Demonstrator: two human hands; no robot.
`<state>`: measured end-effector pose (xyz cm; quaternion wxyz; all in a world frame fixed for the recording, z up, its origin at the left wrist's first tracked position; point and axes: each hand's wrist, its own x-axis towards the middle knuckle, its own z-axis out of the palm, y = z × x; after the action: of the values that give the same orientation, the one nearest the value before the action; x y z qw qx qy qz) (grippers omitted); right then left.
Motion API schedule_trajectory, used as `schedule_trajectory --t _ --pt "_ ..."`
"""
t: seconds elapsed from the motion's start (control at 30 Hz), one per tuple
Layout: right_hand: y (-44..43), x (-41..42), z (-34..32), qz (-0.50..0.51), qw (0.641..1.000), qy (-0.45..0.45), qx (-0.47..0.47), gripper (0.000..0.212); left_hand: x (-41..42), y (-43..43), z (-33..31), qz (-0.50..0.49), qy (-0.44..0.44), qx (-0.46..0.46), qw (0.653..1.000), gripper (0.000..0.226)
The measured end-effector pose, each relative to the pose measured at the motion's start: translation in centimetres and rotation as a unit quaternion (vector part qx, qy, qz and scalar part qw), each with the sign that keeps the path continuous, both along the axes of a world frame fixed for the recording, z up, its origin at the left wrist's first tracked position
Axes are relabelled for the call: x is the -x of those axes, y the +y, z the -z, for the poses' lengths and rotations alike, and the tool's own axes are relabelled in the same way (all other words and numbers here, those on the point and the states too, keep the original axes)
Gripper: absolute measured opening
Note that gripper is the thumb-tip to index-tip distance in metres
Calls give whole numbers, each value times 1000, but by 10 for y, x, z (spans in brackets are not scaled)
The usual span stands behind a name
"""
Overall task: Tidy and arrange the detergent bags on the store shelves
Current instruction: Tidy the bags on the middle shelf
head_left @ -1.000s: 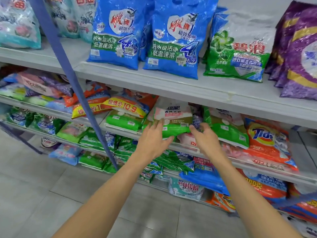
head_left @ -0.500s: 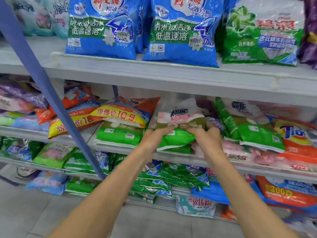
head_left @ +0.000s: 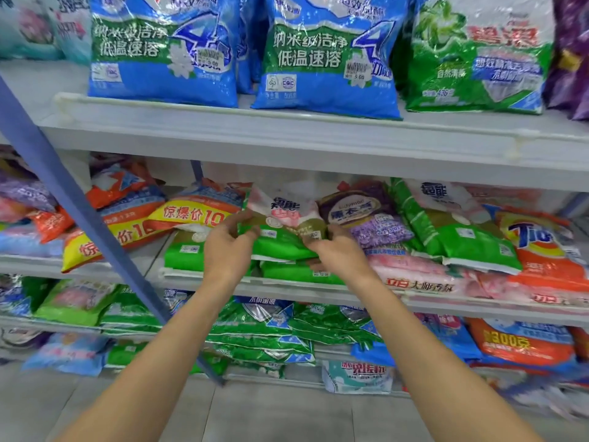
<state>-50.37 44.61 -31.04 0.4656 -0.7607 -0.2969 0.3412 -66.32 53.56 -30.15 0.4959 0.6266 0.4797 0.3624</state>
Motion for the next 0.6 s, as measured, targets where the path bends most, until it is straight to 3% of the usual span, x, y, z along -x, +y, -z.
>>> schedule_trajectory --t 0.07,0.13,0.17,0.23,0.37,0.47,0.6 --pt "-14 -11 -8 27 985 -173 9 26 -7 -1 3 -18 133 -102 986 29" --pt "-28 -33 -12 95 931 -351 25 36 -15 -7 1 -29 262 -202 943 31" --pt "-34 -46 -12 118 896 -423 58 47 -21 -13 -3 -17 276 -234 932 33" --pt "-39 -64 -11 135 853 -485 140 63 -34 -26 -10 38 255 -254 932 38" --pt "-30 -59 -9 113 841 -458 264 75 -60 -46 -2 165 253 -273 913 35" --pt "-19 -69 -13 124 900 -338 245 77 -76 -50 10 211 341 -321 858 48" --pt "-21 -84 -7 134 967 -158 151 30 -92 -52 22 233 436 -390 777 68"
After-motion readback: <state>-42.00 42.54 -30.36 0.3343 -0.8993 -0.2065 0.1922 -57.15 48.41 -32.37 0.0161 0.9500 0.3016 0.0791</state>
